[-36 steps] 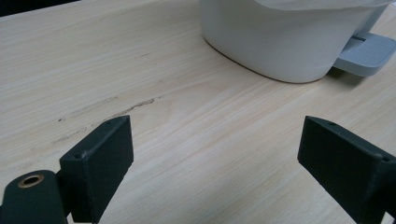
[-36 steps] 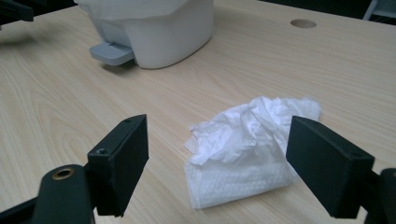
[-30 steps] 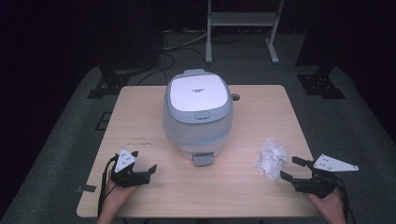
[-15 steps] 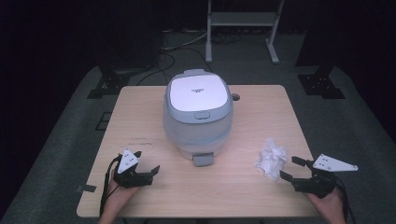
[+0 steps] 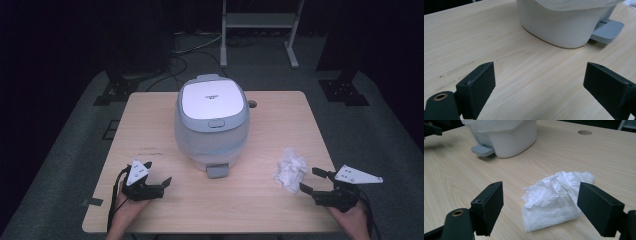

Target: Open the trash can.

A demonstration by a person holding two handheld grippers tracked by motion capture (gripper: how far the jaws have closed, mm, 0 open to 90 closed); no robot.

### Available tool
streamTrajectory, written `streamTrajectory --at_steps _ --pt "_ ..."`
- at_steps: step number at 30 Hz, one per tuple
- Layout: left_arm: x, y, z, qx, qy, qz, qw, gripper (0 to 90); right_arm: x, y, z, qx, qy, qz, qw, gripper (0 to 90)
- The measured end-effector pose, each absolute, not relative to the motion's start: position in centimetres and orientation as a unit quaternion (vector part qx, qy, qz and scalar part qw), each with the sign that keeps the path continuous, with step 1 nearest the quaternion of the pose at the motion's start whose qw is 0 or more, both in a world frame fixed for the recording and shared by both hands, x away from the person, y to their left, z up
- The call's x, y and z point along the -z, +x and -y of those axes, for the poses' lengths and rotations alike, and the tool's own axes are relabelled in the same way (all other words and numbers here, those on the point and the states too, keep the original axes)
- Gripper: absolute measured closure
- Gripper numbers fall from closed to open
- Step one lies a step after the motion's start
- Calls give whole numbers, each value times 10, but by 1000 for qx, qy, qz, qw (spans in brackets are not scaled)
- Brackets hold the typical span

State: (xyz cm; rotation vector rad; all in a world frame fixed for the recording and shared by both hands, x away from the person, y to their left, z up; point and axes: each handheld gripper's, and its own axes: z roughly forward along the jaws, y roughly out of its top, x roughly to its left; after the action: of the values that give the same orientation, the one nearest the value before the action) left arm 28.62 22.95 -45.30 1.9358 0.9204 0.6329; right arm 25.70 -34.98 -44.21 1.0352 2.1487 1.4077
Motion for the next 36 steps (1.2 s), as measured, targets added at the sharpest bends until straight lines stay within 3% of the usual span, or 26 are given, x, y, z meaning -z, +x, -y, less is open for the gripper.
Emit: streamTrajectory --at_steps 9,22,24,29,31,36 --pt "451 286 -225 -249 779 -365 446 97 442 257 350 -499 369 -763 184 199" --pt "447 286 -189 -220 802 -315 458 103 439 257 348 -499 364 -764 187 199" --pt "447 286 -187 -214 805 -311 459 153 439 257 348 -499 364 -764 186 199" --pt "444 289 -166 -192 811 -297 467 154 438 255 348 -500 364 -763 188 199" --pt "442 290 -158 -188 814 -283 471 205 437 255 349 -501 363 -762 189 199" --pt "440 293 -137 -178 821 -267 473 220 437 254 348 -500 360 -765 189 199"
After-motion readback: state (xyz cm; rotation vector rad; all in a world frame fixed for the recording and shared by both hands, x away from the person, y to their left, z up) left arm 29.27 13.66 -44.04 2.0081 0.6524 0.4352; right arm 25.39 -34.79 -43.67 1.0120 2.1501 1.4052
